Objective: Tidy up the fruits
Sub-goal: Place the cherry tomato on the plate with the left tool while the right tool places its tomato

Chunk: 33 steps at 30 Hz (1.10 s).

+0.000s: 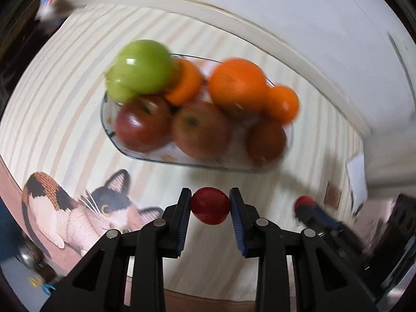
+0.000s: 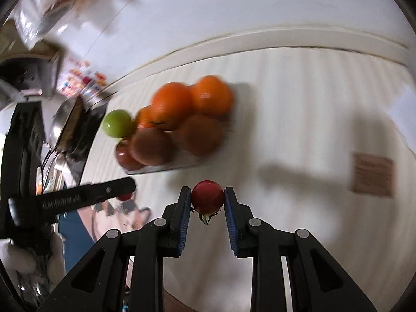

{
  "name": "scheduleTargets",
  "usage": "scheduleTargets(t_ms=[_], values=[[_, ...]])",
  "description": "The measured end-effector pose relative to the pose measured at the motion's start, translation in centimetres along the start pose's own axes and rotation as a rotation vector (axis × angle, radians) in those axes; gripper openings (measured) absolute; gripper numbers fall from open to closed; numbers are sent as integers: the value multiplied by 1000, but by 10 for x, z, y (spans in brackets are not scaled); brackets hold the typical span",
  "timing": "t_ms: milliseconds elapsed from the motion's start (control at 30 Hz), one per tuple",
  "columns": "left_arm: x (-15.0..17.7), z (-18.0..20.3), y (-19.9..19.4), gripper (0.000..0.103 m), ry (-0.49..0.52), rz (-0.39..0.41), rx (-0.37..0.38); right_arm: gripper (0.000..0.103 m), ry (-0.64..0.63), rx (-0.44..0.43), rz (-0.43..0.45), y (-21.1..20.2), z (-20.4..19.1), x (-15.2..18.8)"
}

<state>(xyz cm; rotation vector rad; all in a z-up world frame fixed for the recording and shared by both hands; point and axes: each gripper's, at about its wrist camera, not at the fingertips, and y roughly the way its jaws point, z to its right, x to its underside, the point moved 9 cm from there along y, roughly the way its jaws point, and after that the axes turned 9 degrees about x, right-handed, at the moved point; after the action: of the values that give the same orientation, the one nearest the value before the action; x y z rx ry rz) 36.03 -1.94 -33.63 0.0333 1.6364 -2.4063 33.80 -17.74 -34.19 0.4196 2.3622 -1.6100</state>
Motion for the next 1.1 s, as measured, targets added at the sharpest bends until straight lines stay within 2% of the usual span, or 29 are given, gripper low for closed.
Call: scheduleTargets(t_ms=[100, 300, 500, 733, 767, 800, 867, 933, 1000, 1100], values=[[-13, -11, 4, 27, -45, 6, 42, 28, -44, -22, -6, 24, -28, -6], [-21, -23, 8, 27, -30, 29, 43, 28, -92, 6, -14, 59, -52, -14], [-28, -28, 13, 27, -7, 51, 22, 28, -128, 41, -20, 80, -64, -19], [-29, -27, 10, 29, 63, 83, -40, 30, -138, 68, -9, 88, -66, -21], [-29, -27, 10, 29, 65, 85, -41, 33, -140, 74, -9, 88, -65, -21], [-29, -29, 9, 29, 65, 86, -50, 43, -141, 78, -15, 89, -64, -20], [-29, -33, 7, 29, 56, 88, -72, 55, -128, 62, -24, 87, -62, -19], [-30, -37, 3, 30, 43, 94, -77, 58, -124, 62, -18, 84, -63, -20], [-31, -39, -3, 32, 32, 102, -75, 69, -115, 52, -14, 78, -64, -19], [-31, -42, -16, 43, 22, 119, -72, 79, -102, 46, -5, 63, -65, -18]])
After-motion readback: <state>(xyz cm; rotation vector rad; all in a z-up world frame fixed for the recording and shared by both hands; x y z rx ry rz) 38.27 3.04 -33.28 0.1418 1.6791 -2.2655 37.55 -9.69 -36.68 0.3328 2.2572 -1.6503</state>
